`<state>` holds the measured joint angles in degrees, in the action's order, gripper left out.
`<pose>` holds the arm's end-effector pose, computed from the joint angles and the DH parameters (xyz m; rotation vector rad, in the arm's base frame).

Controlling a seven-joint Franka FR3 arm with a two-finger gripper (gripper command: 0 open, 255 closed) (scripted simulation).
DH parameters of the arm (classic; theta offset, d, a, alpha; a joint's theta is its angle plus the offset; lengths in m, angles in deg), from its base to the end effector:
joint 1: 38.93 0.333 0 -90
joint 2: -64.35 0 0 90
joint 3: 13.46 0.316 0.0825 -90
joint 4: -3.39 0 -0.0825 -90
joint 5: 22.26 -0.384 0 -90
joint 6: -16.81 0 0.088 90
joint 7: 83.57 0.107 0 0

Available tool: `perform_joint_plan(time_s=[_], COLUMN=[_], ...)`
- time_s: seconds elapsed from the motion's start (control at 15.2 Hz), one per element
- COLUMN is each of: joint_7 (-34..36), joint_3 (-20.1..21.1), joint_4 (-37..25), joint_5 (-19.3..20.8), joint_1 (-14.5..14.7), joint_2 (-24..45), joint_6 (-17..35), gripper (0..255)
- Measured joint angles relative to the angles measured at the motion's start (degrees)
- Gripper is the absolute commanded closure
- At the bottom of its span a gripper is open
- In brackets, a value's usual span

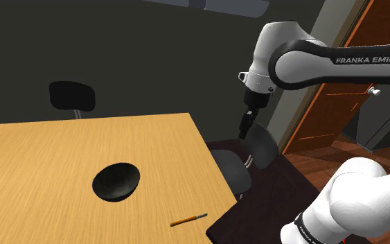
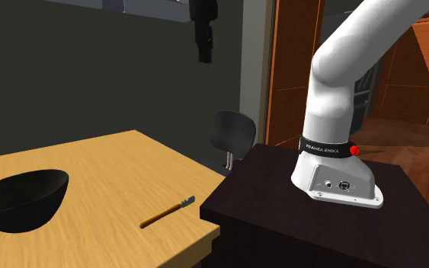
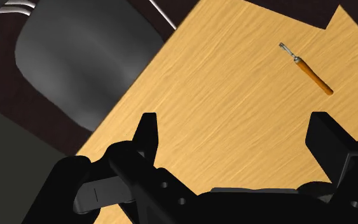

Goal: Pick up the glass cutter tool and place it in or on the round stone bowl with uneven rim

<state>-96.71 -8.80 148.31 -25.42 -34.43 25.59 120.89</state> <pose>0.3374 0.0610 0.4924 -3.0875 -0.5554 0.0586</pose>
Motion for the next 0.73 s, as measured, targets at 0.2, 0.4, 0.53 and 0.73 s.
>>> perform_joint_plan(time_s=[0.2, 0.4, 0.53, 0.73], joint_7=[-2.81, -5.19, -6.65, -8.9], joint_3=[0.81, 2.07, 3.05, 4.44], joint_4=[3.38, 5.42, 6.63, 8.36], joint_5=[-0.53, -1.2, -1.64, -2.25], joint_1=[2.05, 4.24, 5.69, 7.85], joint_2=[2.1, 6.08, 9.24, 13.41], joint_6=[5.42, 11.44, 15.81, 21.73], gripper=[0, 0, 0, 0])
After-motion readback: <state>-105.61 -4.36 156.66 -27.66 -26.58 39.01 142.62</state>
